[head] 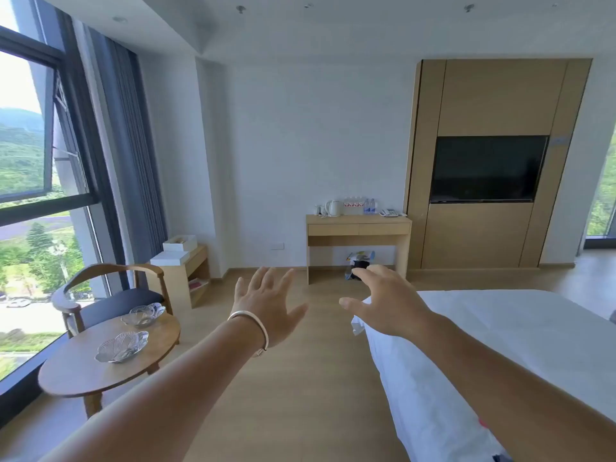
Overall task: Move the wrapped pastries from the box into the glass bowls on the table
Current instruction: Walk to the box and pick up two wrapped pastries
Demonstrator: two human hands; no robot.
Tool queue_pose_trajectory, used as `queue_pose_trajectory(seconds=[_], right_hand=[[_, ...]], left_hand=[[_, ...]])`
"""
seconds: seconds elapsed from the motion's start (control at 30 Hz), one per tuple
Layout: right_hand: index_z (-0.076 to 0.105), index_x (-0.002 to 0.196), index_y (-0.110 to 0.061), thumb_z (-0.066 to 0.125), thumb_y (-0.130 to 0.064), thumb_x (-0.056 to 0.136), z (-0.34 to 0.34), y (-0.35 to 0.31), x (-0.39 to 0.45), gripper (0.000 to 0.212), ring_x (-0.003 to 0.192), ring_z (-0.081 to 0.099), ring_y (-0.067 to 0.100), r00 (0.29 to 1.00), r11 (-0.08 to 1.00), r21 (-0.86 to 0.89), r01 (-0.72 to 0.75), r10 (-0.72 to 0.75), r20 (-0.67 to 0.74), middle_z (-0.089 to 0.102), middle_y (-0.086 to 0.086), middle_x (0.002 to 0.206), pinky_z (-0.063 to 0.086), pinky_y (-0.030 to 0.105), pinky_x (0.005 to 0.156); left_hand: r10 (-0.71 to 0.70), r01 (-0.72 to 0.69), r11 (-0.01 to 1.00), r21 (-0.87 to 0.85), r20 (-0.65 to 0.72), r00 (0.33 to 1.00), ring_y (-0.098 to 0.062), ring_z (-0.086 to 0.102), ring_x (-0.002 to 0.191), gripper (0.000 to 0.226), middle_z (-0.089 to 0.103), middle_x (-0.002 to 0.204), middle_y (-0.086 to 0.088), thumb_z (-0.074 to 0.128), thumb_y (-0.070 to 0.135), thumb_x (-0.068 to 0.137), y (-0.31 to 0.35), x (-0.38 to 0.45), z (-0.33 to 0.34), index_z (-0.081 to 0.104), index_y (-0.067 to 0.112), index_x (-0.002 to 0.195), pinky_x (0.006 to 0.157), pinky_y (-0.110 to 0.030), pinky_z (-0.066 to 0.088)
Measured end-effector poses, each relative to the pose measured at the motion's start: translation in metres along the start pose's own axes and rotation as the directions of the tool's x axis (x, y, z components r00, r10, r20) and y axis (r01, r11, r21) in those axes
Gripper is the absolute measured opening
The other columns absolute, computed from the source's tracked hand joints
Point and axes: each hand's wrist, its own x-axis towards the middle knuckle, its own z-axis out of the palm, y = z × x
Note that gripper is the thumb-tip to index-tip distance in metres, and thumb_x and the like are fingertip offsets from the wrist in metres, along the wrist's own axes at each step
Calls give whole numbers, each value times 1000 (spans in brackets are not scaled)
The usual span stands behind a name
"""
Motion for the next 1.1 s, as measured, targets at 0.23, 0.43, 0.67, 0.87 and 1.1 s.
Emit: queue_pose_trajectory(seconds=[0.23, 0.43, 0.67, 0.87, 1.1], right_hand=[[29, 150, -29, 46, -66, 89, 28, -1, 79, 74, 142, 25, 16, 1000, 999, -26, -20, 20, 3, 31, -2, 154, 26, 45, 114], [33, 148, -27, 48, -63, 89, 51, -21, 169, 71, 136, 32, 16, 999, 998, -47, -37, 37, -12, 38, -2, 147, 31, 44, 110], [35, 147, -26, 49, -63, 88, 82, -41, 254, 70, 136, 31, 14, 998, 997, -46, -55, 54, -24, 41, -2, 144, 32, 43, 109], [33, 148, -26, 47, -65, 88, 103, -45, 313, 73, 139, 28, 15, 999, 997, -52, -49, 48, -17, 36, -1, 150, 29, 45, 111], [31, 149, -28, 48, -65, 88, 129, -37, 383, 73, 143, 23, 17, 1000, 998, -56, -16, 15, -26, 29, -1, 155, 23, 46, 114]], left_hand=[[24, -23, 999, 23, -13, 1000, -20, -7, 146, 75, 4, 160, -3, 24, 69, 88, -32, 78, 22, 1, 34, 150, 116, -50, -4], [64, -63, 998, 13, -50, 997, -19, -8, 146, 75, 2, 160, -2, 23, 69, 88, -82, 164, 30, 1, 34, 150, 116, -51, -3], [83, -82, 996, 23, -62, 995, -19, -9, 146, 75, 1, 161, -2, 22, 69, 88, -140, 243, 37, -1, 34, 150, 116, -51, -2], [66, -65, 998, 20, -66, 996, -19, -8, 146, 75, 1, 161, -2, 21, 69, 88, -178, 288, 50, -3, 34, 150, 117, -51, -2], [35, -34, 999, 24, -58, 998, -19, -9, 146, 75, 0, 161, -2, 21, 69, 88, -199, 346, 73, -4, 34, 150, 117, -51, -2]])
